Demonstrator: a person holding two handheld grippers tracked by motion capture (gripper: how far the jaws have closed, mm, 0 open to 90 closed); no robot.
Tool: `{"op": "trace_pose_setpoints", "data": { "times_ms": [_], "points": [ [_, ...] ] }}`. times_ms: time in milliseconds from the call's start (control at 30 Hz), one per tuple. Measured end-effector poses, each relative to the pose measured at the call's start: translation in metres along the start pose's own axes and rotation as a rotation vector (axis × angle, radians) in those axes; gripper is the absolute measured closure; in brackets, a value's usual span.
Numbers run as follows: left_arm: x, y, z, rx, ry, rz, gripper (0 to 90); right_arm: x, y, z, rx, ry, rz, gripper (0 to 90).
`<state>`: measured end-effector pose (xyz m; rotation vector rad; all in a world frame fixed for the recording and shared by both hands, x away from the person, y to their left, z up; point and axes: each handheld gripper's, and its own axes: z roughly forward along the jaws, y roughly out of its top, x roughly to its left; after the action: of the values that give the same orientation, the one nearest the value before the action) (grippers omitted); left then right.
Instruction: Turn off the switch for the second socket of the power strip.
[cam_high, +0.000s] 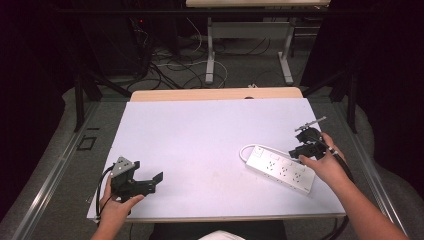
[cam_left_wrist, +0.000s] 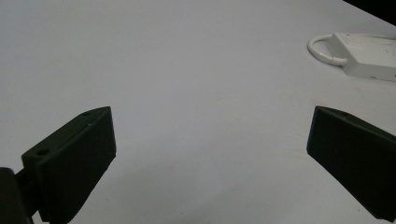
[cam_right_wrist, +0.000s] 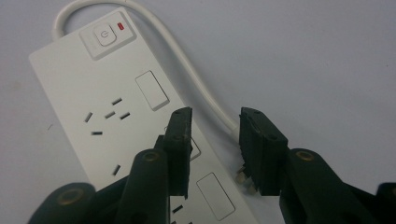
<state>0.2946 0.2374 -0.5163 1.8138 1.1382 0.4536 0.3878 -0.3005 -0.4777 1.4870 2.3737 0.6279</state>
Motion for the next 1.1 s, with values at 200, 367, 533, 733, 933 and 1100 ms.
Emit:
{"op": "trace_pose_setpoints", "data": {
  "times_ms": [200, 367, 533, 733, 933, 1100],
  "points": [
    [0.000, 0.000, 0.000, 0.001, 0.001, 0.002, 1.5, 0.002, 0.002, 0.003, 0.033, 0.011, 0.050, 69.8],
    [0.000, 0.000, 0.000, 0.003, 0.002, 0.001, 1.8, 0.003, 0.003, 0.008, 0.079, 0.010, 0.079, 72.1],
    [0.000, 0.000, 0.000, 0.007, 0.001, 0.001, 1.9, 0.002, 0.003, 0.012, 0.103, 0.011, 0.107, 75.5],
    [0.000, 0.000, 0.000, 0.009, 0.001, 0.001, 2.0, 0.001, 0.002, 0.015, 0.115, 0.013, 0.100, 77.6],
    [0.001, 0.000, 0.000, 0.010, 0.002, 0.006, 2.0, 0.001, 0.002, 0.019, 0.126, 0.016, 0.102, 81.2],
    [0.000, 0.000, 0.000, 0.011, 0.002, 0.005, 2.1, 0.001, 0.002, 0.022, 0.139, 0.021, 0.086, 82.9]
  ]
}}
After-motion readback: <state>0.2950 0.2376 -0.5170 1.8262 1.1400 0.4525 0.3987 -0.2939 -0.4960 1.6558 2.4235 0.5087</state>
